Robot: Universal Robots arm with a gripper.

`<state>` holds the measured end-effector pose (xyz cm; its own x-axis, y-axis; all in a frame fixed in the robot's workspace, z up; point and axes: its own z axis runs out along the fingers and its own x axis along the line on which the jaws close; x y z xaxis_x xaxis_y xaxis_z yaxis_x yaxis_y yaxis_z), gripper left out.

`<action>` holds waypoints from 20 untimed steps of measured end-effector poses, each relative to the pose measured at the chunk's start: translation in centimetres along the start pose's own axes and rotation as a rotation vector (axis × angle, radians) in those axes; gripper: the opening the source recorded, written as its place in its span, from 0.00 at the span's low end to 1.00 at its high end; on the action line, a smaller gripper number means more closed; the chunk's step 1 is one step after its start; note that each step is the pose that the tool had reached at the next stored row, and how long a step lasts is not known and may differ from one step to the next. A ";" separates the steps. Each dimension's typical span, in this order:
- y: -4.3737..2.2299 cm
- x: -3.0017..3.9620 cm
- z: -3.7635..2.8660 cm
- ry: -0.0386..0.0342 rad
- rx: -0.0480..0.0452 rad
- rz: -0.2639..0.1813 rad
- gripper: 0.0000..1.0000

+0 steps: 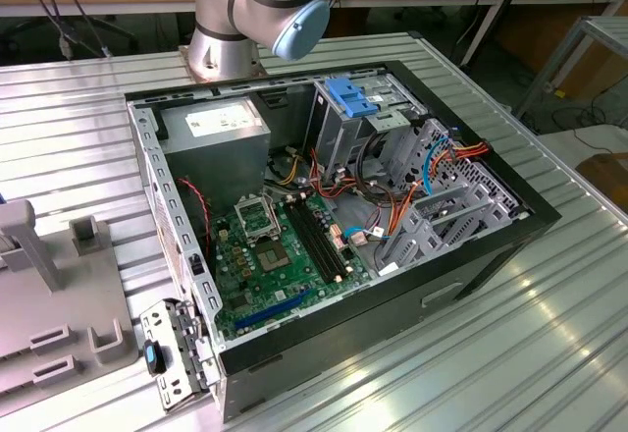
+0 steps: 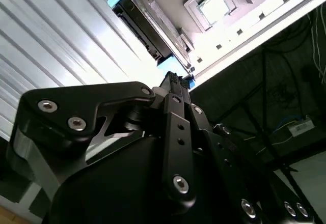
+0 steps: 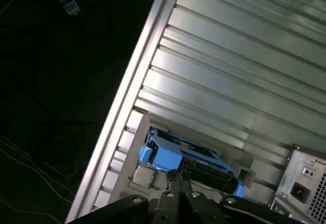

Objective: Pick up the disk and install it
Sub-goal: 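Pick up the disk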

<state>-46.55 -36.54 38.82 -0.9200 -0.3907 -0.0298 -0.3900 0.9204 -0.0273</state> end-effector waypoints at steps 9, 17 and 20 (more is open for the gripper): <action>0.00 0.00 0.07 -0.0064 -0.0070 -0.233 0.11; 0.00 0.00 0.11 -0.0108 -0.0118 -0.394 0.11; 0.00 0.00 0.12 -0.0122 -0.0134 -0.448 0.11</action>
<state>-46.55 -36.54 38.70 -0.6597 -0.7509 -0.0298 -0.7504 0.6604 -0.0273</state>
